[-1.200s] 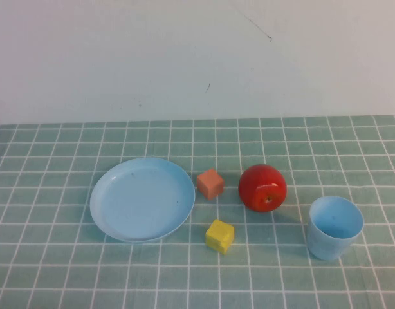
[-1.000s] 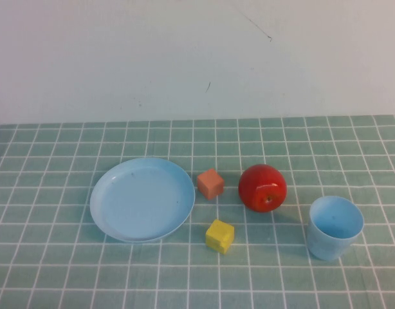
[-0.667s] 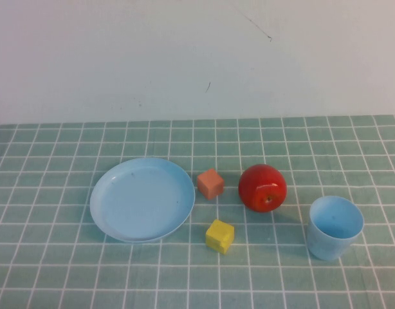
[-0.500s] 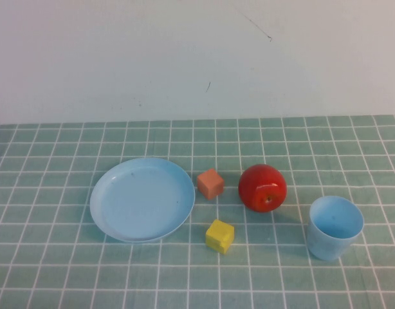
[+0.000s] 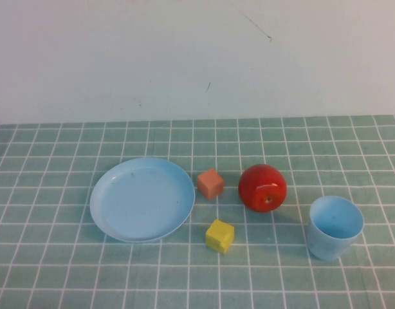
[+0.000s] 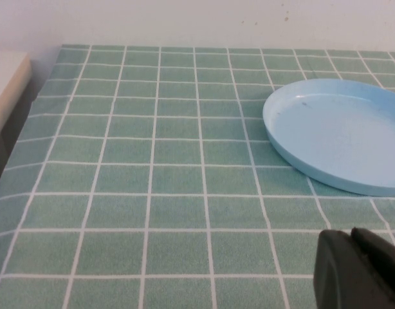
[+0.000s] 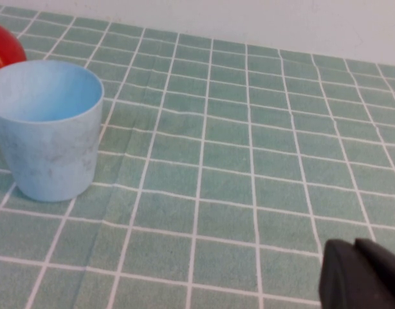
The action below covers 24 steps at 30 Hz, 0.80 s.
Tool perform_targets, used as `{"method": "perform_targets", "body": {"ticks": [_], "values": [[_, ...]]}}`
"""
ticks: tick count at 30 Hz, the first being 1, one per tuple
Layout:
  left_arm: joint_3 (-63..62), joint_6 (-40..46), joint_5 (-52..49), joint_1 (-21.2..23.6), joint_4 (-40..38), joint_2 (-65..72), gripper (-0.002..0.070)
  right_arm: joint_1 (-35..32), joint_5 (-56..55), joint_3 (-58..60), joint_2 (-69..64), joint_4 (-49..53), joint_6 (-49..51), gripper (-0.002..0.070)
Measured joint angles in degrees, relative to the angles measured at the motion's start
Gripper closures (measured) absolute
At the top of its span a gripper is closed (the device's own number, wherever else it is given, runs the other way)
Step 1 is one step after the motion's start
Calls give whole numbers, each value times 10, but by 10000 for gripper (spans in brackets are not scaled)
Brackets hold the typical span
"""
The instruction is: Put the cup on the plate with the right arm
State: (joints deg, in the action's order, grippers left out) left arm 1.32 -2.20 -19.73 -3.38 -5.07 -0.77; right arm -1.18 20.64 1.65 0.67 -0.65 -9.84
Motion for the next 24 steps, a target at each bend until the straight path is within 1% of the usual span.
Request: {"method": "perform_targets", "body": {"ticks": [7, 10, 21, 24], "values": [[0, 1, 0, 0, 0, 0, 678, 0, -1, 0, 0, 0, 0, 678], [0, 1, 0, 0, 0, 0, 678, 0, -25, 0, 0, 0, 0, 678], [0, 1, 0, 0, 0, 0, 678, 0, -272, 0, 0, 0, 1, 678], [0, 1, 0, 0, 0, 0, 678, 0, -356, 0, 0, -2, 1, 678]]}}
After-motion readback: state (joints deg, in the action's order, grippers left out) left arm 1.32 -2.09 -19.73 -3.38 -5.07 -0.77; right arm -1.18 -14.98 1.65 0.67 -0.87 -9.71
